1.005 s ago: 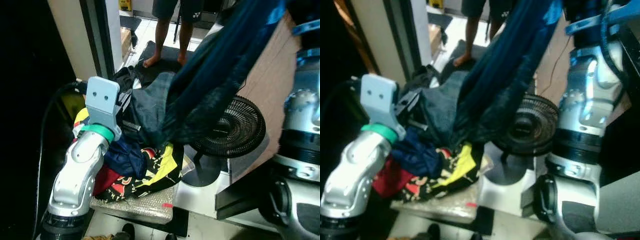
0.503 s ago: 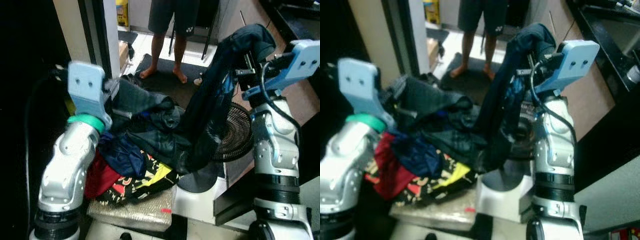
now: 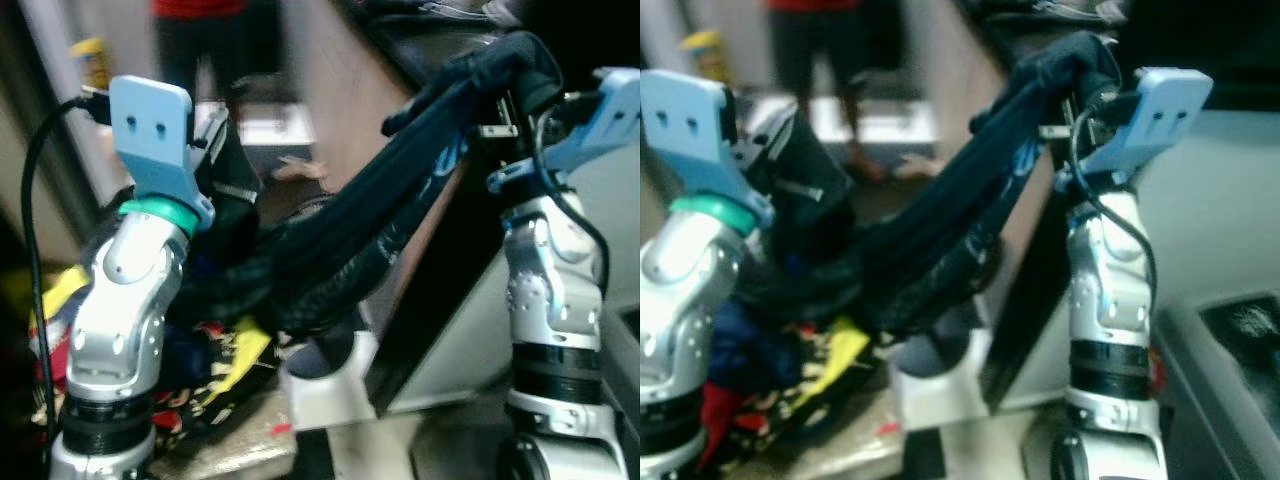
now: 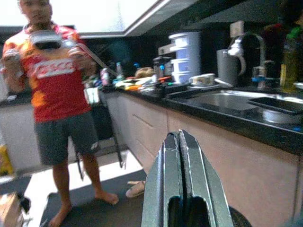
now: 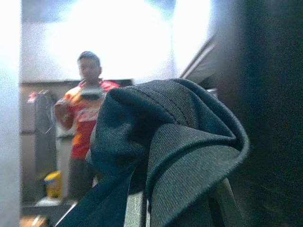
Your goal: Clothes washing
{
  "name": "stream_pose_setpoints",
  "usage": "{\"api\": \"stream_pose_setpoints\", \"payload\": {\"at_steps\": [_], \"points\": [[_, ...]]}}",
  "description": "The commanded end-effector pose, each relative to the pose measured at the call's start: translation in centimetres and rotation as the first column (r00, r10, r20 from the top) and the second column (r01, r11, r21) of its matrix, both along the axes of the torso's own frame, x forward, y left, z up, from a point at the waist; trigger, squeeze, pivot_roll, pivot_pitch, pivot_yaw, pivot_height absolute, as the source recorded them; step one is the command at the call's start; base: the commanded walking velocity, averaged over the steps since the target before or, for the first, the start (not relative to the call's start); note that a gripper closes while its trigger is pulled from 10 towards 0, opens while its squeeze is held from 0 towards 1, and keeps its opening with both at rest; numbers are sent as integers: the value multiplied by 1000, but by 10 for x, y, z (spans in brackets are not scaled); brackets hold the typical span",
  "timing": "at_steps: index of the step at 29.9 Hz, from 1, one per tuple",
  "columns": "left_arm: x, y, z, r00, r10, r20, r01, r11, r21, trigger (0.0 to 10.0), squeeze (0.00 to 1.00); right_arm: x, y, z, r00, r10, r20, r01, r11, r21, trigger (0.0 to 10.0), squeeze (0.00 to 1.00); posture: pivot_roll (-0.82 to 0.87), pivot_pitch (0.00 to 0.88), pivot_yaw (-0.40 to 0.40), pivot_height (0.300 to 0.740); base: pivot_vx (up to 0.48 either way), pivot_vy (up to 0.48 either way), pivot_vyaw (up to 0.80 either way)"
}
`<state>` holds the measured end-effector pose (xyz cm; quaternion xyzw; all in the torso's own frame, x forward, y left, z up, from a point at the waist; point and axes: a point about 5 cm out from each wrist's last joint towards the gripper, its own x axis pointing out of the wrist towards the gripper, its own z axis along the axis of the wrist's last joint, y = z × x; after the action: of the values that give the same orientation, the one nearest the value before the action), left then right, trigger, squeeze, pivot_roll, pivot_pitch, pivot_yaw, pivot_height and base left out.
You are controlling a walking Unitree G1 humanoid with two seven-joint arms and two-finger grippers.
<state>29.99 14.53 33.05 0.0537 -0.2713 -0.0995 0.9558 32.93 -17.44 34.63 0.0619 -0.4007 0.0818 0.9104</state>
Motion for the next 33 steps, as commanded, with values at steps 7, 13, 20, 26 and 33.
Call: {"api": "stream_pose_setpoints", "payload": {"at_steps": [7,13,20,26,33], "points": [[1,-2,-3,999,-14,-30,14,1000,15,10000,0,-3,6,-6,1000,16,-20,-15,999,31,10000,0,90,46,12,740,0,0,-779],[2,-2,-4,999,-17,-37,18,1000,20,10000,0,-4,8,-6,999,25,-20,-24,999,39,10000,0,91,49,15,740,0,0,-780],[4,-2,-7,999,-16,-48,17,1000,25,10000,0,-4,11,-6,999,39,-22,-38,998,44,10000,0,94,54,12,740,0,0,-777],[4,-2,-8,999,-12,-53,13,999,32,10000,0,-4,14,-4,999,48,-20,-47,998,49,10000,0,96,55,12,740,0,0,-778],[3,-2,-8,999,-10,-51,11,999,32,10000,0,-5,19,-2,998,67,-12,-66,996,52,10000,0,97,56,10,740,0,0,-776]]}}
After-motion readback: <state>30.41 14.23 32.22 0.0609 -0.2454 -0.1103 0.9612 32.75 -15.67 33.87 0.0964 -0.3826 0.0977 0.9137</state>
